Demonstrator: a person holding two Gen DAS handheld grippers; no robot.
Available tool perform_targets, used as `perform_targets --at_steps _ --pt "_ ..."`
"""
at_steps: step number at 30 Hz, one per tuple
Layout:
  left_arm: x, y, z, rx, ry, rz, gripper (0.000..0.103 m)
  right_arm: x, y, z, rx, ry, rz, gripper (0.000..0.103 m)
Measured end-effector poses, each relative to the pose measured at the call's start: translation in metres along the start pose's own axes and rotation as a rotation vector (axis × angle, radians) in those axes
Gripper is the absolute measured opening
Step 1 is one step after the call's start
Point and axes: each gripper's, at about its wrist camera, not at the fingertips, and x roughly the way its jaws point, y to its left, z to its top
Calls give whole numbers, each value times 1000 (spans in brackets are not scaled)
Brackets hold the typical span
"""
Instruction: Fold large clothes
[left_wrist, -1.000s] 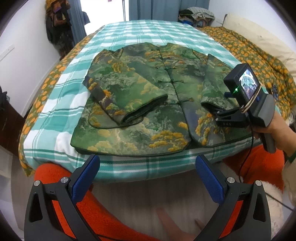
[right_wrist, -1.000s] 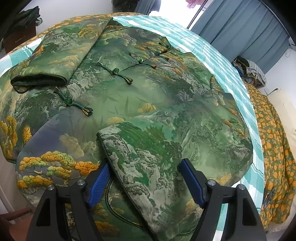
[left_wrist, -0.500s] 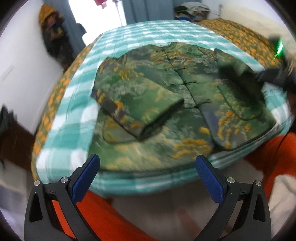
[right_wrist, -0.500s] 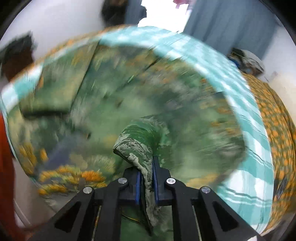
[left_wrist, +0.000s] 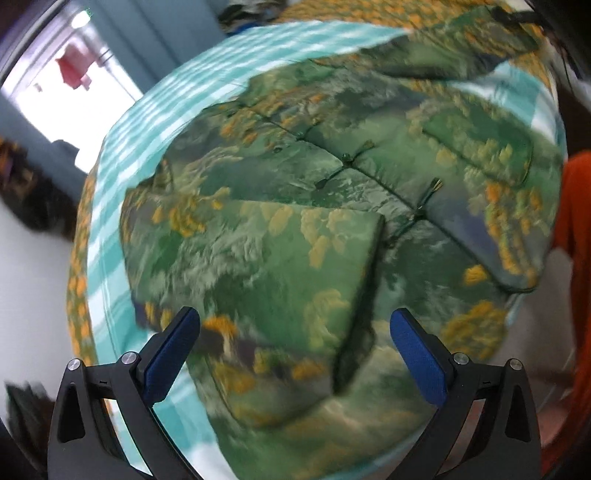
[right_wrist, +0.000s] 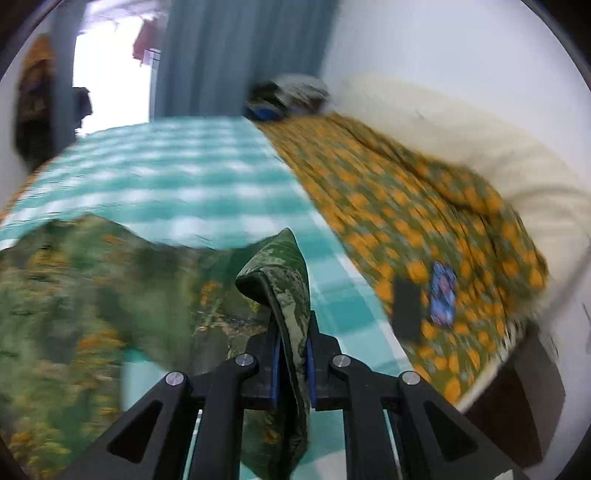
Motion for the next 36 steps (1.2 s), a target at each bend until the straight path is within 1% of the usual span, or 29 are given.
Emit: perform_targets --at_steps 1,3,4,5,6,8,9,11,12,13,14,15,16,18,19,21,23,24,25,27,28,29,30,31,32,33,34,35,36 --pt "6 0 2 18 11 -3 102 17 -7 -7 23 47 -18 17" --pt "25 -1 7 50 44 -12 102 34 -17 -24 72 97 -65 48" --pt "32 0 7 54 58 -17 102 36 -20 -35 107 99 -81 50" --pt "43 1 8 56 79 -34 102 34 -21 -42 125 100 -73 50" --pt "51 1 8 59 94 -54 103 29 -18 -50 131 97 -57 50" --pt "66 1 7 67 116 -84 103 7 -5 -64 120 64 -7 50" --pt "71 3 7 60 117 -106 100 -7 4 -71 105 43 19 50" --pt "73 10 7 16 102 -173 75 -36 24 -84 78 2 78 50" --pt "71 19 7 -25 96 -217 52 -49 34 -88 65 -16 112 51" --pt "68 26 8 -63 84 -250 19 -61 44 -93 52 -32 142 51" --pt "62 38 8 -106 75 -247 9 -75 55 -97 38 -51 171 52" --pt "53 51 8 -148 52 -258 9 -88 67 -102 24 -71 195 52" --pt "44 63 5 -184 24 -252 9 -100 79 -106 5 -86 222 52" --pt "16 107 -5 -307 -45 -221 9 -114 98 -111 -21 -106 259 52" --pt "6 124 -10 -352 -67 -207 9 -121 107 -114 -31 -117 277 52" --pt "-20 180 -31 -487 -116 -151 9 -131 120 -118 -48 -128 314 52" --pt "-37 225 -56 -598 -140 -83 9 -140 134 -121 -68 -137 336 52" --pt "-45 251 -74 -666 -148 -41 10 -144 140 -123 -80 -144 348 52" --pt "-46 269 -87 -719 -150 -16 10 -148 147 -124 -96 -147 357 52" --pt "-48 310 -126 -859 -136 52 12 -152 156 -127 -109 -146 364 52" --pt "-46 323 -143 -909 -118 89 17 -152 159 -128 -113 -136 371 52" --pt "-42 335 -161 -965 -87 138 20 -151 161 -129 -112 -129 371 52" --pt "-36 345 -181 -1033 -44 199 33 -150 161 -130 -107 -121 371 52" --pt "-32 351 -196 -1090 -12 244 43 -150 161 -131 -101 -114 371 52" --pt "-30 354 -214 -1147 14 281 45 -149 160 -132 -97 -105 369 52" --pt "-29 354 -232 -1203 29 292 46 -147 158 -133 -94 -95 365 52" --pt "-29 349 -240 -1236 27 277 46 -145 156 -135 -93 -86 363 52" --pt "-30 341 -244 -1252 12 249 46 -141 153 -137 -94 -66 362 57" --pt "-34 328 -245 -1248 -14 199 46 -136 150 -140 -90 -40 358 67"
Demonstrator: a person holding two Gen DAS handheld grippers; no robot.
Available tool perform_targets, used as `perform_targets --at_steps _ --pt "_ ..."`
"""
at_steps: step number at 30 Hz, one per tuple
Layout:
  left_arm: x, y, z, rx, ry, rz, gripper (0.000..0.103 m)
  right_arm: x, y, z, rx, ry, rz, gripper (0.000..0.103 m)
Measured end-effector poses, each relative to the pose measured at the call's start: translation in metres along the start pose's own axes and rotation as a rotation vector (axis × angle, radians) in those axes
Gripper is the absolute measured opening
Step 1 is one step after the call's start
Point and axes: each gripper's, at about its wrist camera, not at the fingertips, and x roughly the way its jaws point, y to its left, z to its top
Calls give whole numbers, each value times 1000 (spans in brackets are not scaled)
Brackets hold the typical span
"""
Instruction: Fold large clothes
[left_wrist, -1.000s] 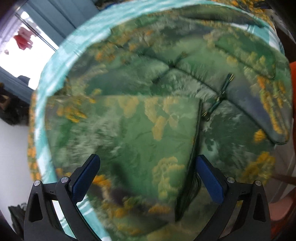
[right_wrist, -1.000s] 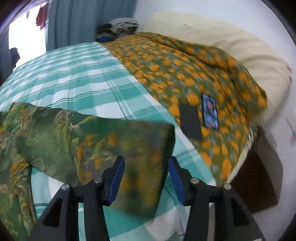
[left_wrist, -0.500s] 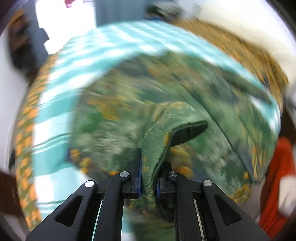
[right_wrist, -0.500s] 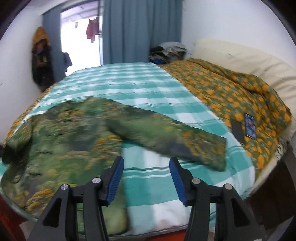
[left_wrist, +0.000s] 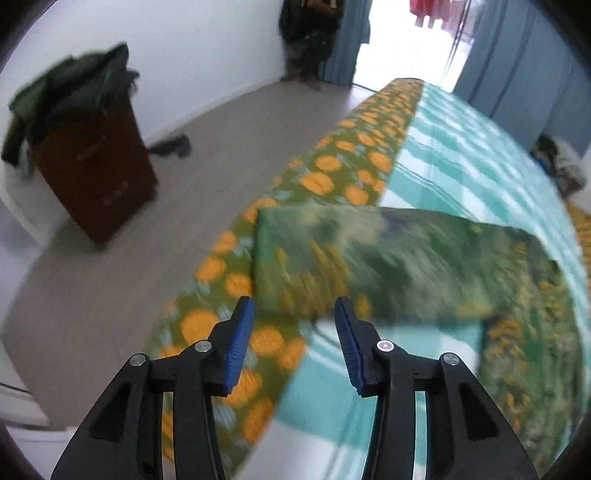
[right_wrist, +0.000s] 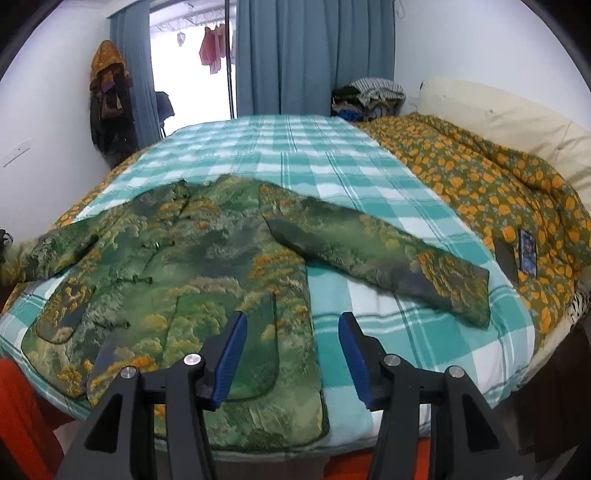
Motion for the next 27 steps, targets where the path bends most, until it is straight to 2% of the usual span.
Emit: perform_targets --at_steps 2,4,6,8,10,14,15,17,18,19,20,23,27 --pt "-9 -16 -21 56 34 -106 57 10 -11 -8 25 51 5 73" --pt "-15 -44 -48 140 93 -237 76 29 -26 -18 59 130 14 73" --pt "-10 -86 -82 248 183 -363 82 50 -40 -28 109 202 39 73" --pt "5 -129 -109 327 262 -413 83 73 -52 -38 174 273 101 73" --pt "22 -161 -136 395 329 -432 83 95 -57 -46 212 323 127 73" --pt "55 -198 -168 430 432 -432 83 117 -50 -52 201 368 216 73" --pt "57 -200 -170 431 423 -420 81 120 -47 -53 195 372 237 73" --pt "55 -197 -175 407 418 -423 50 122 -41 -52 159 376 233 73" --pt "53 -193 -174 388 417 -424 33 122 -40 -52 145 373 236 60" --pt "50 -187 -171 356 415 -451 25 120 -39 -51 137 370 249 46" --pt "49 -184 -171 342 408 -469 23 119 -37 -51 134 373 263 27" --pt "36 -182 -176 352 378 -482 20 111 -30 -50 91 353 243 18" --pt "28 -176 -186 366 368 -491 19 100 -26 -47 59 339 218 15"
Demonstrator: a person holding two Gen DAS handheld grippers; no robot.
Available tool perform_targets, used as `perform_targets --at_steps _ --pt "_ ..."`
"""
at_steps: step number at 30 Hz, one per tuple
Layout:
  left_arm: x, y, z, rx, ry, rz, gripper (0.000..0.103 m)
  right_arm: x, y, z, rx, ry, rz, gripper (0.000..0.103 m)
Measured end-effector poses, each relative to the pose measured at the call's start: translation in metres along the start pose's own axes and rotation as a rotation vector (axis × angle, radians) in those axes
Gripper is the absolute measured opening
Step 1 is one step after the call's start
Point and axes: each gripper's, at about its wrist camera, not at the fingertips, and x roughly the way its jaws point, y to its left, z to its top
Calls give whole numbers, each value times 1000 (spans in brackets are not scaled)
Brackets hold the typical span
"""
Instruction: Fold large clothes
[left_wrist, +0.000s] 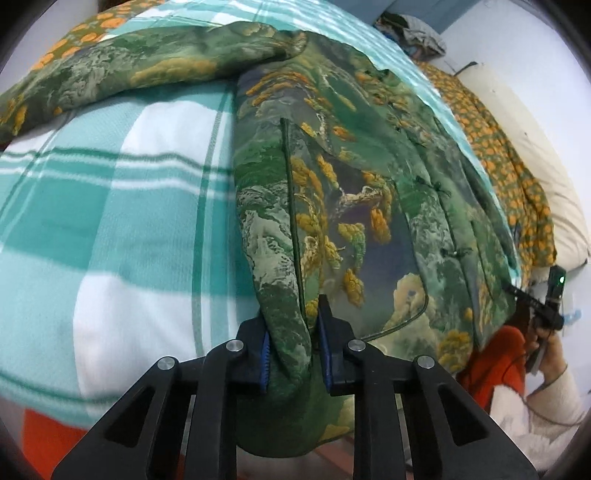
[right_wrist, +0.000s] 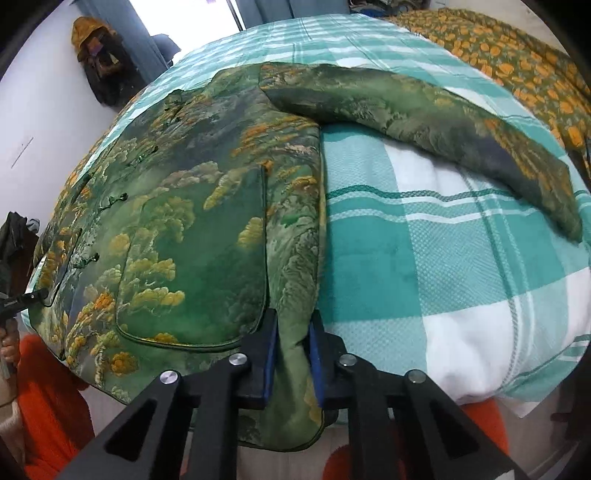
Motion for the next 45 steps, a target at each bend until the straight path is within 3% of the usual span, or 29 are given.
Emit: perform_targets --at_steps 3,5,7,10,11,13,16,21,25,30,31,32,33,37,40,45 --pt "6 5 -6 14 9 15 21 -3 0 -4 -7 9 -5 15" --pt "5 9 0 6 4 29 30 0 1 -4 -18 11 -15 15" --pt "0 9 4 -4 -6 66 47 3 3 -2 -26 5 -30 17" --pt "-25 1 13 22 -61 130 59 0 2 11 9 -25 -14 32" --pt "-35 -3 17 30 -85 134 62 -8 -4 13 34 -61 -5 41" --pt "-54 -17 29 57 -147 145 72 -29 -20 21 86 -136 -5 47" --pt "-67 -45 55 103 -218 126 80 -47 -58 41 216 -221 3 58" --pt "-47 -99 86 184 -283 84 88 -21 -145 65 593 -283 73 59" --pt "1 -125 93 197 -226 58 88 13 -205 62 915 -345 63 59" --pt "45 -133 81 202 -123 57 87 17 -230 70 1022 -473 -5 55" --pt "46 -134 80 204 -116 63 87 13 -228 75 1004 -492 -37 44" --pt "46 -134 79 208 -113 70 87 9 -225 81 976 -498 -69 26" --pt "45 -134 80 212 -116 74 87 -1 -214 90 912 -521 -114 17" --pt "39 -135 85 205 -145 71 87 -52 -138 128 562 -647 -183 13" --pt "40 -139 92 198 -151 54 87 -81 -48 156 230 -709 -192 13" --pt "39 -157 98 239 -175 44 88 -69 78 174 -127 -682 -126 13"
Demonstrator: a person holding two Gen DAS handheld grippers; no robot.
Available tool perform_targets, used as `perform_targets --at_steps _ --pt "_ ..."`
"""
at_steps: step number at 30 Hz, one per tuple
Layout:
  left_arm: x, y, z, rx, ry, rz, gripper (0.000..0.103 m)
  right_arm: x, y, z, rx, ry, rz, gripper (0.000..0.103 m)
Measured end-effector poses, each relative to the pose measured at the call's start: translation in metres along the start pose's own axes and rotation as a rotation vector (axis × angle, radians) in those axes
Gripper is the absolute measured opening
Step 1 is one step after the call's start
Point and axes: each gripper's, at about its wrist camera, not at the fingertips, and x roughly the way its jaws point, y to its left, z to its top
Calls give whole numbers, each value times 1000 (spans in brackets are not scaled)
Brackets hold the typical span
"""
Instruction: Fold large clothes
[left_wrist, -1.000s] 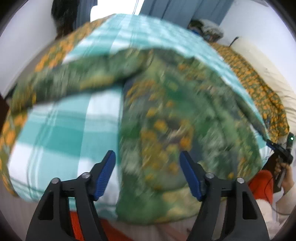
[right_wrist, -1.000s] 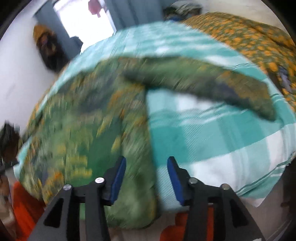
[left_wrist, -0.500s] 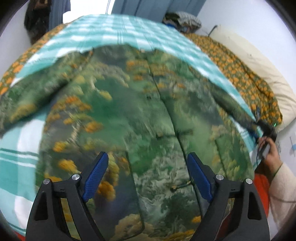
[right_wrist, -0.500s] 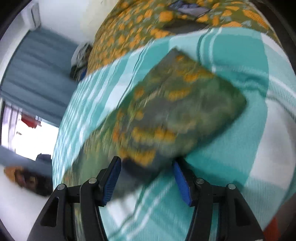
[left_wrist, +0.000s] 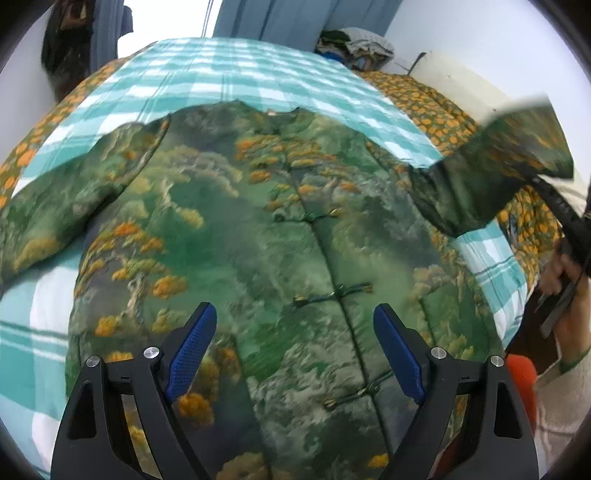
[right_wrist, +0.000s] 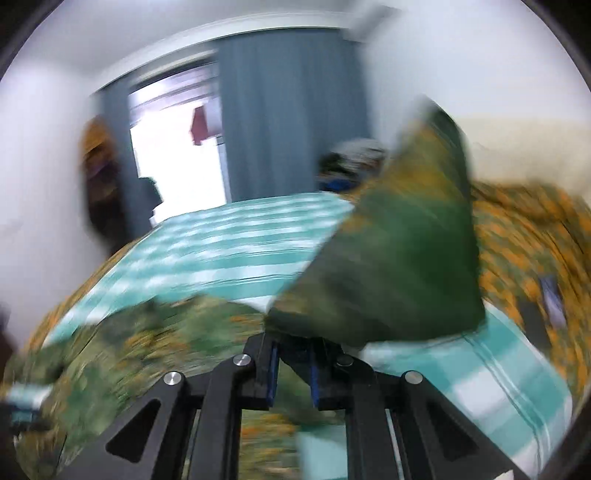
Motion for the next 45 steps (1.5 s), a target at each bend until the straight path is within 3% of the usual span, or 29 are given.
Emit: perform_targets --at_steps 4,7,11,13,15,16,18,21,23,24,25,26,27,30,33,34,35,36,38,41,45 --pt "9 3 4 -12 10 -7 88 39 79 -24 -151 109 82 12" --pt "22 13 5 -59 45 -38 88 67 114 -53 -187 221 117 12" --pt "33 25 10 -124 60 -113 88 83 130 -98 -209 377 132 17" --pt "40 28 15 -155 70 -174 90 83 131 -112 -207 434 158 25" --pt "55 26 23 -182 100 -242 91 74 130 -120 -185 458 228 66" --pt "61 24 26 -191 112 -264 91 67 131 -122 -188 451 249 69" --pt "77 15 34 -199 138 -287 91 53 134 -127 -217 450 268 70" --pt "90 -1 42 -181 150 -262 88 31 131 -132 -218 443 303 69" --pt "97 -18 48 -126 150 -205 72 13 121 -134 -201 432 318 70" --pt "101 -28 50 -89 160 -161 55 5 114 -134 -187 422 319 70" --pt "106 -33 53 -67 171 -132 28 1 110 -133 -179 416 317 70" --pt "110 -37 54 -49 187 -114 15 -7 100 -129 -162 403 315 70" --pt "112 -40 55 -40 194 -100 11 -11 91 -126 -144 390 313 69" --pt "102 -41 66 -12 158 -76 7 -15 58 -110 -76 351 283 69" --pt "82 -27 88 -3 85 -57 7 2 18 -87 -25 335 193 69" --pt "78 -19 95 -13 68 -49 7 12 5 -79 -3 331 171 68" --pt "76 -10 101 -24 57 -39 7 22 -5 -72 13 334 154 60" --pt "76 -1 107 -33 50 -25 7 39 -15 -64 27 357 142 50" --pt "84 11 110 -33 49 -1 7 64 -24 -53 47 364 132 41" --pt "108 23 106 -30 70 43 8 104 -20 -48 37 391 141 40" --pt "134 39 93 -42 82 73 11 159 -9 -80 31 557 132 39"
